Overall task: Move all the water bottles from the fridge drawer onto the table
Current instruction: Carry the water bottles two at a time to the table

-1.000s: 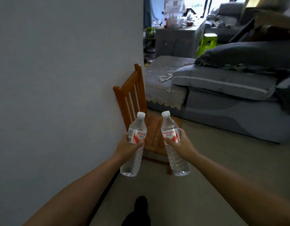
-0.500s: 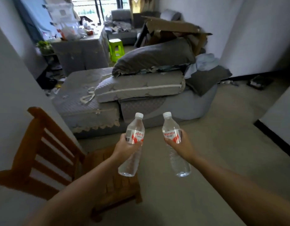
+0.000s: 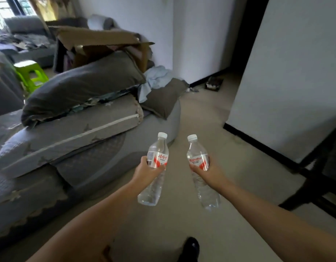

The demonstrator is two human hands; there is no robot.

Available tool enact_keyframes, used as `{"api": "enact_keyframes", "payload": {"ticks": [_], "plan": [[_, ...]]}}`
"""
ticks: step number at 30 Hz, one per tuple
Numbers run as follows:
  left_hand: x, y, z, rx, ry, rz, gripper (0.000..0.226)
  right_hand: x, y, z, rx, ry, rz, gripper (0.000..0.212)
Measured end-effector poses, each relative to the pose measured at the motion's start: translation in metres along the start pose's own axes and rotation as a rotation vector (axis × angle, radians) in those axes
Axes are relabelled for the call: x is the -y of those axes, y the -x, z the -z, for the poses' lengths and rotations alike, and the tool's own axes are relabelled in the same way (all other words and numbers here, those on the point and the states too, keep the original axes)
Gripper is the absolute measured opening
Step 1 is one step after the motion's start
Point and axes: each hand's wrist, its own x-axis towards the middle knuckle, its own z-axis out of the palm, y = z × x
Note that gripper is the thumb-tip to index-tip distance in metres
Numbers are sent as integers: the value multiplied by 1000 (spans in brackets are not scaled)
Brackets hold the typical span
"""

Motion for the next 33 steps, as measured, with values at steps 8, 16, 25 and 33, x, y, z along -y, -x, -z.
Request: {"api": "enact_keyframes", "payload": {"ticks": [8, 16, 25, 33], "plan": [[-80, -146, -63, 137, -128, -45, 63, 9, -144, 78, -146, 35, -26, 44], [-151, -275, -122, 288, -208, -145, 40, -9, -255, 131, -256, -23, -125, 50], [-266, -458, -202, 549, -239, -333, 43, -7, -410, 206, -565, -52, -243, 60], [-339, -531, -307, 744, -238, -363, 46, -33, -448, 255, -706, -91, -390, 64]]}}
